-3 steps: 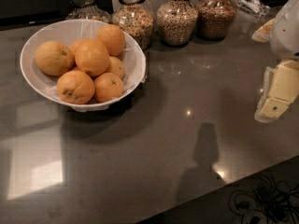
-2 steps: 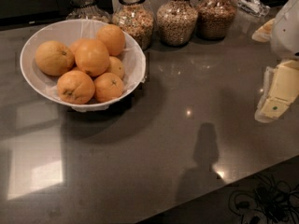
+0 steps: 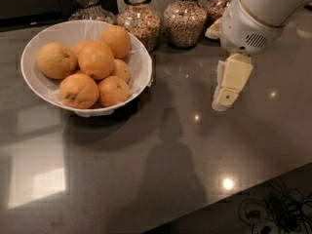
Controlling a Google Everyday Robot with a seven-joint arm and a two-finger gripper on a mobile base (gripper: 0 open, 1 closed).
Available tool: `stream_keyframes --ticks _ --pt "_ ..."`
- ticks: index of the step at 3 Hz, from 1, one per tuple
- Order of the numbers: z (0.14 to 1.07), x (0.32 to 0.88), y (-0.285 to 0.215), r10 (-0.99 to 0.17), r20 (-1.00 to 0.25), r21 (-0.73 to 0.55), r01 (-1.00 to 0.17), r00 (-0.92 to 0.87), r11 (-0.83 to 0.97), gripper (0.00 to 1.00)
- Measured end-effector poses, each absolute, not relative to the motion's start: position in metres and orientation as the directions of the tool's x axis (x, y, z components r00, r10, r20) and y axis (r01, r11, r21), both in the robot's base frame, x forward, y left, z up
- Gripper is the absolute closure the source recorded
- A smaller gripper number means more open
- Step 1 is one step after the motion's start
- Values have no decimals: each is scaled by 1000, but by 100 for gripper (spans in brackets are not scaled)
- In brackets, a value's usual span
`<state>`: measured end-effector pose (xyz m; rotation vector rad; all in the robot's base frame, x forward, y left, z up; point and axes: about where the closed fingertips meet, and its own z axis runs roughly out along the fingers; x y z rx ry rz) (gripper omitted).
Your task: Pick orange from white bowl
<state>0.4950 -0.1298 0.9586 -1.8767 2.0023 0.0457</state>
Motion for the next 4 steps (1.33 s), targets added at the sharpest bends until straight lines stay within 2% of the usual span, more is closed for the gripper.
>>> stream_keyframes --ticks 2,4 --pt "955 504 -111 -936 -352 -243 -968 23 68 0" --pt "961 544 -17 -849 -453 -315 -940 273 -134 0"
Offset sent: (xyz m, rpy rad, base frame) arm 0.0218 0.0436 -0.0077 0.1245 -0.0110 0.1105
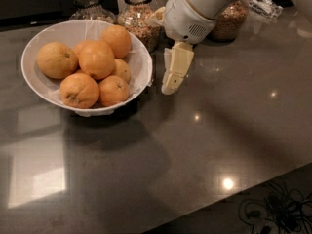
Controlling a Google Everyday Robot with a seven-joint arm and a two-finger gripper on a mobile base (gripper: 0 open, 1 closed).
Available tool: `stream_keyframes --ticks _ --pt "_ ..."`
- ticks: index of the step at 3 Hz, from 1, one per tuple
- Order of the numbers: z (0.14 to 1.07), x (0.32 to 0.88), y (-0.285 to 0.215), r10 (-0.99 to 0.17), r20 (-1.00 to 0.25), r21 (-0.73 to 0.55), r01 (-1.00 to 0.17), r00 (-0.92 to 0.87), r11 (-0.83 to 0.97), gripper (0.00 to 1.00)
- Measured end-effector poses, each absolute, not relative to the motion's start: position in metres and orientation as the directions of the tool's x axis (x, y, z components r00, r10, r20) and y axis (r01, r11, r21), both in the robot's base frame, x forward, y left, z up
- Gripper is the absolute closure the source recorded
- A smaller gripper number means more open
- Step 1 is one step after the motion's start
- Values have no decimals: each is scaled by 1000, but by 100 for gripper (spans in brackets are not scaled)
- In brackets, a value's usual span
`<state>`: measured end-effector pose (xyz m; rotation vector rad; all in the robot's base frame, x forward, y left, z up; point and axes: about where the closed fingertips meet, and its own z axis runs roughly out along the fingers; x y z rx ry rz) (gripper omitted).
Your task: Pick orange from white bowl
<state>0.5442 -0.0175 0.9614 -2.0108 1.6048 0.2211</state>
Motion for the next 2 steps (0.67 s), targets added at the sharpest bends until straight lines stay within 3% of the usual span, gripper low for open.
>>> stream_keyframes --ticks 1,2 --pt "969 560 18 -792 -491 -355 -913 364 -199 0" --pt "969 560 18 -792 -491 -355 -913 364 -199 0"
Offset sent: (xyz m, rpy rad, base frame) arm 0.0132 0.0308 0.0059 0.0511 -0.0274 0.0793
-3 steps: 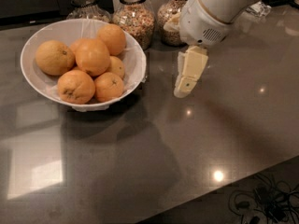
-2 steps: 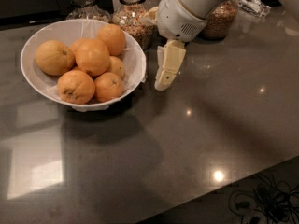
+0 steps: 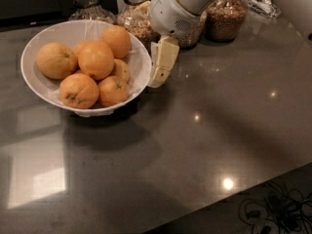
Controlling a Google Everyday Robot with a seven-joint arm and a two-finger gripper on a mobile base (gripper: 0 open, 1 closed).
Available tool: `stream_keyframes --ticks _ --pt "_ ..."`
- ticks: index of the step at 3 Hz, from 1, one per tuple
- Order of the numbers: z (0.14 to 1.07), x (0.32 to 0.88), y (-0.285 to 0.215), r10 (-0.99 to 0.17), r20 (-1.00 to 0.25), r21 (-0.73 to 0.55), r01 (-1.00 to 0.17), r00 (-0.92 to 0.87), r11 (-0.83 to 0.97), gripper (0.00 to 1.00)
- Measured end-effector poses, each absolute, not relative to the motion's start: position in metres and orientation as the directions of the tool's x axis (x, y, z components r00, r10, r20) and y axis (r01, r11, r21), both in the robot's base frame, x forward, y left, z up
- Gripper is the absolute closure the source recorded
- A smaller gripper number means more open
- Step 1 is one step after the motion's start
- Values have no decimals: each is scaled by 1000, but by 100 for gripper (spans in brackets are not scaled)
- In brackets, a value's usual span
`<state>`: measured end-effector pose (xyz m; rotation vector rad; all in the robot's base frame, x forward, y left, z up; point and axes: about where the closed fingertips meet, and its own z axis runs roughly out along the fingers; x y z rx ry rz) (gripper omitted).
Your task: Pick orange from white bowl
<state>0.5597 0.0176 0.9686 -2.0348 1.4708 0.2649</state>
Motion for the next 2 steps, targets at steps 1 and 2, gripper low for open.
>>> stream_keyframes --ticks 1,2 --pt "968 560 27 -755 -521 -368 -903 398 -222 0" --pt "965 569 60 -682 -543 -388 -867 490 -314 0"
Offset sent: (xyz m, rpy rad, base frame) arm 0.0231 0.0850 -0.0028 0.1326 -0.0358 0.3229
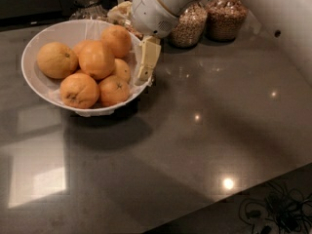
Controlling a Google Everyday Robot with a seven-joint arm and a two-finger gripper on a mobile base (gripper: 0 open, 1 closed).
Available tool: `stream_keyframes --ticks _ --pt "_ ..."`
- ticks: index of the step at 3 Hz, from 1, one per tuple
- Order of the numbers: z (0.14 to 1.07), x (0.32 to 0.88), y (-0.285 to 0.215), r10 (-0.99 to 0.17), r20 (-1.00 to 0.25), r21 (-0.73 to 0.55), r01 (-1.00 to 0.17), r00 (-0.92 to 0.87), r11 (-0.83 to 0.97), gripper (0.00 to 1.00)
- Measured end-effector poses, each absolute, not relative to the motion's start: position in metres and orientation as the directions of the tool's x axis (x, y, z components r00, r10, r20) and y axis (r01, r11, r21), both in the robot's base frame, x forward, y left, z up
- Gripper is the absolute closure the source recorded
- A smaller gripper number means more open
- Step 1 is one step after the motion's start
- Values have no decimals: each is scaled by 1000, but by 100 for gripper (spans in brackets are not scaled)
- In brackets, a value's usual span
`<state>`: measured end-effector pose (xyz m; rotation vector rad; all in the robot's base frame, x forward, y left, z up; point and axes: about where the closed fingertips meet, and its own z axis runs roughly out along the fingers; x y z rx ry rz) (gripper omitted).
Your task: Pick orange from white bowl
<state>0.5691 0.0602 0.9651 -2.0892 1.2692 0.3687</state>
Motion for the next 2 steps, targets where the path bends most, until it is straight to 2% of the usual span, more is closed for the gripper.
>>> stream_keyframes --ticks 1,2 --pt "962 579 93 -612 -549 -398 -822 569 -407 10" --pt "961 583 112 -567 -551 -401 -790 613 -465 29"
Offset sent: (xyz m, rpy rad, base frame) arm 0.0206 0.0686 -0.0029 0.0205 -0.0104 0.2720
